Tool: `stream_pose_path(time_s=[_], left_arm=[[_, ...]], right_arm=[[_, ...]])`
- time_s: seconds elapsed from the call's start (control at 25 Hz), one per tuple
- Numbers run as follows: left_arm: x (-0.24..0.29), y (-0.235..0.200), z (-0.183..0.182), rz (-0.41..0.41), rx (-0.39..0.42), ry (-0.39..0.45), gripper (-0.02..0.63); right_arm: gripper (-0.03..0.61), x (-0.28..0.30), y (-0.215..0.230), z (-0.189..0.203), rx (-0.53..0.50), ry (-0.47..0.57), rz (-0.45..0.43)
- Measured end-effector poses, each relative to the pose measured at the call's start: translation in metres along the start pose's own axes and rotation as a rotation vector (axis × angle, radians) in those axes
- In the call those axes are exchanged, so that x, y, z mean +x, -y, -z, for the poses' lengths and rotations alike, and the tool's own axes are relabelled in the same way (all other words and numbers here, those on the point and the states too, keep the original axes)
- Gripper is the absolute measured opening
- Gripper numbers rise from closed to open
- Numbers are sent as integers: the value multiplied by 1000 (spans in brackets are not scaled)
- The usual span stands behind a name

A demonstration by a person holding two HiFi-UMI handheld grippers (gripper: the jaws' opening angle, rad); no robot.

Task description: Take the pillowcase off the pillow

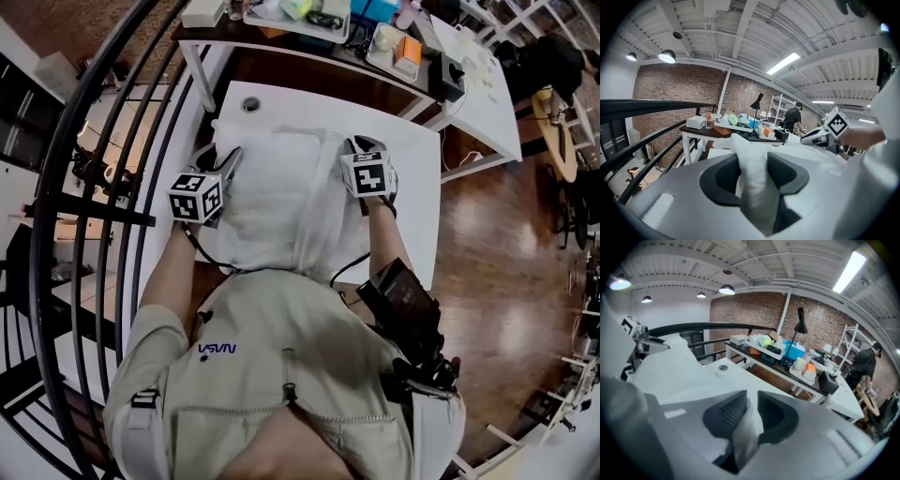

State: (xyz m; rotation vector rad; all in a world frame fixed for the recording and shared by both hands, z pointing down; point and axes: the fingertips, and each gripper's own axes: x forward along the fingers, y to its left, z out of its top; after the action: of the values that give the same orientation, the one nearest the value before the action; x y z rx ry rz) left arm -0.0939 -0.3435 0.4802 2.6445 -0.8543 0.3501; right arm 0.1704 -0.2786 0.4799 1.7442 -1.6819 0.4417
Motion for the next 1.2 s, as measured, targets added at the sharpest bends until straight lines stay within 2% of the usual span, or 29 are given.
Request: stream_pose_path(time_s=[0.2, 0.4, 0.56, 0.68, 0.8, 1.04, 1.2], left_arm=[[-21, -7, 16, -25, -49, 7, 241], [-61, -4, 37, -37, -114, 21, 250], [-91, 27, 47, 38, -67, 13, 262], [-105, 56, 67, 115, -33, -32, 273], [-109, 70, 89, 156, 2, -85, 287], [-119, 89, 96, 116, 68, -79, 307], [-132, 116, 105, 65, 91, -104, 313]], right_arm=[[101, -30, -33, -19, 98, 140, -76], [101, -74, -75, -14, 155, 247, -81], [101, -96, -116, 17, 149, 221, -82], [101, -115, -132, 44, 181, 190, -32], [101, -129, -147, 58, 203, 183, -6], [103, -146, -172, 86, 185, 190, -53], [130, -162, -175, 102, 170, 202, -111]])
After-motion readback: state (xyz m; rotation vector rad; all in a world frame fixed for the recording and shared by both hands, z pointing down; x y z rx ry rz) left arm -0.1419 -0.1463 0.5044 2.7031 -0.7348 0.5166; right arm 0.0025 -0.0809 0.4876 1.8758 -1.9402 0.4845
